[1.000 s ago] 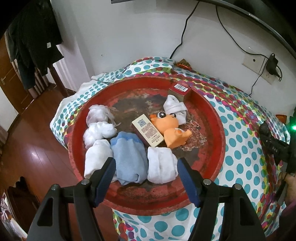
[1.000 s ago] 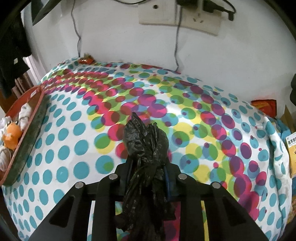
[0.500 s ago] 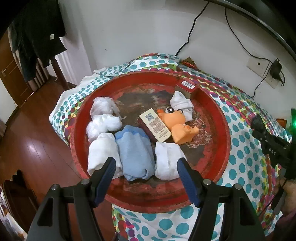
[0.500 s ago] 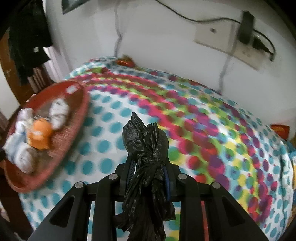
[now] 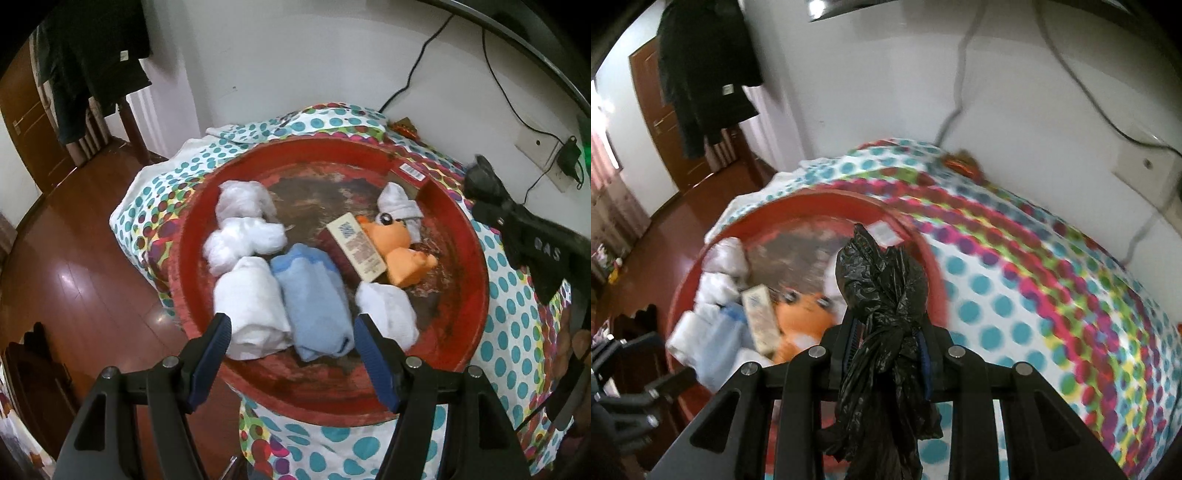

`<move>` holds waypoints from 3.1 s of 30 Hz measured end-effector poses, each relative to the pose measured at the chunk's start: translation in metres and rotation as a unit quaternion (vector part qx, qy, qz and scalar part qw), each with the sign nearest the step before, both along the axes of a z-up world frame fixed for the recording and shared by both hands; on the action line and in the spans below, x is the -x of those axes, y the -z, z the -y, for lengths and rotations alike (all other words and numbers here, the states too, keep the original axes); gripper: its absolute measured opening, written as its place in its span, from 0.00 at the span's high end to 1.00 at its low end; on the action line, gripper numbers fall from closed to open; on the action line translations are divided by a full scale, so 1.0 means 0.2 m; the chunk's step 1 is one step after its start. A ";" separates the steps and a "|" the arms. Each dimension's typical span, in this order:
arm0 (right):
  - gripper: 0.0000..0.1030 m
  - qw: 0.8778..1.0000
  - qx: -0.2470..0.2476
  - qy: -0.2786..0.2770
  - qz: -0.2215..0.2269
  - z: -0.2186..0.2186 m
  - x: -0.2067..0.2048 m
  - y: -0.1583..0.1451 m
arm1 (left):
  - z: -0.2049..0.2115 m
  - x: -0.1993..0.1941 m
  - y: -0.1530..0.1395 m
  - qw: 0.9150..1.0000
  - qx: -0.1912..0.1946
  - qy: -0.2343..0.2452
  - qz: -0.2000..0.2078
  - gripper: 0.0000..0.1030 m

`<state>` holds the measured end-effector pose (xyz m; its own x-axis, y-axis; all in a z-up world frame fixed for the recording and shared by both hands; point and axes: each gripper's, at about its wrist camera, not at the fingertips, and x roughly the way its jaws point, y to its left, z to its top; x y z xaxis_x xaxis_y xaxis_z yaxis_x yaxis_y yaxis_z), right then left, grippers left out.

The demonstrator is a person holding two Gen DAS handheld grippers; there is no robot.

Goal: Organize objects
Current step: 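Carry the black plastic bag over the red tray with the right tool, then lower the black bag onto the tray and open the right tool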

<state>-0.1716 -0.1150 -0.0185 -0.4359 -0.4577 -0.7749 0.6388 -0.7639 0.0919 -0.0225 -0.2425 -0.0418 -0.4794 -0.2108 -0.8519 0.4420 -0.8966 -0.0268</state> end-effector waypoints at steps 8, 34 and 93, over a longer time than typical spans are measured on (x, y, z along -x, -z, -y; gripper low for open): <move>0.74 1.000 -0.018 -0.016 0.019 0.30 0.06 0.05 | 0.05 -0.04 0.02 1.000 0.008 -0.007 0.004 0.31; 0.44 0.999 -0.032 0.000 0.016 0.44 0.10 0.19 | 0.13 -0.03 0.10 0.999 0.004 -0.019 0.032 0.31; 0.00 0.993 -0.103 -0.007 0.059 0.05 -0.52 0.08 | 0.05 -0.07 -0.02 0.999 0.009 -0.026 0.016 0.31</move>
<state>-0.0672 -0.1256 -0.0353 -0.3315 -0.2901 -0.8978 0.6438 -0.7652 0.0095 -0.0076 -0.2525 -0.0378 -0.4398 -0.2503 -0.8625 0.4890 -0.8723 0.0038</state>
